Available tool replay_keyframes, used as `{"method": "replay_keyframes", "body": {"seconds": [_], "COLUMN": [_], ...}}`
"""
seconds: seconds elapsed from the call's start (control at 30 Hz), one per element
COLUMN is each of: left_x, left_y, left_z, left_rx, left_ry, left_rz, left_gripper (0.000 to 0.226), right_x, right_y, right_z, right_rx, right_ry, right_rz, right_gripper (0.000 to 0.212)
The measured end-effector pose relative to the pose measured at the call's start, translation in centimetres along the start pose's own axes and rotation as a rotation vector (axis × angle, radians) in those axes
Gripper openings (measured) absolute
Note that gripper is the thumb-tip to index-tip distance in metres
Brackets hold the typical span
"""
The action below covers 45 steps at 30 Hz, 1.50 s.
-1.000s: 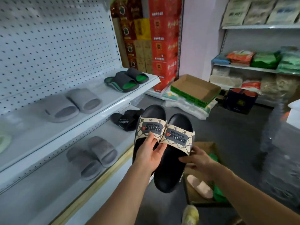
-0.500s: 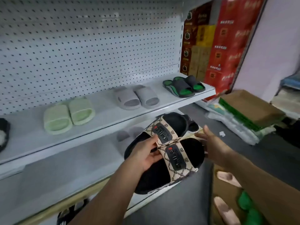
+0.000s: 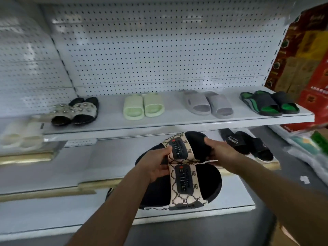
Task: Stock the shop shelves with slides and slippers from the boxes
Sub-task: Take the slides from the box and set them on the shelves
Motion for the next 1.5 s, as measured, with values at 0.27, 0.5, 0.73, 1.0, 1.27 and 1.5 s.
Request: {"method": "replay_keyframes", "body": {"seconds": [0.27,0.5,0.73,1.0,1.27,1.5], "left_x": [4.1,8.1,12.0,14.8,11.1,8.2], "left_y": [12.7,27.0,40.1,49.2,58.9,66.2], "left_z": [-4.8,-10.5,-17.0,-25.8,-34.5,-39.5], "left_rx": [0.005,-0.078,-0.244,-0.551,-0.804,-0.738], "left_ry": [-0.094,-0.108,-0.097,-0.319,-0.373,-0.332], "left_rz": [-0.177,-0.244,-0.259,-0.27,-0.237,-0.289], "left_gripper": [0.019,0.02,0.019,0.02,0.03,0.042], "right_x": [-0.1,1.1,4.3,4.1,0.2,-3.4], "right_y": [-12.7,-27.6,-41.9,-53.5,-62.6,-70.8], "right_z": [6.2,10.7,15.0,20.9,26.9,31.0], "right_rx": [0.123,0.193,0.233,0.121,0.023,-0.033], "right_ry": [0.051,0.111,0.141,0.164,0.243,0.249], "right_rz": [0.247,0.406,0.527,0.464,0.543,0.547], "right_gripper": [0.033,0.034,0.033,0.041,0.023,0.023]}}
Point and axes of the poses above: each hand's wrist, its own x-axis away from the middle knuckle, its own y-axis out of the back of the hand, z = x × y, the point moved 3 cm from there along -x, towards the middle knuckle, and after that the axes turned 13 degrees about x, right-handed, at the moved point
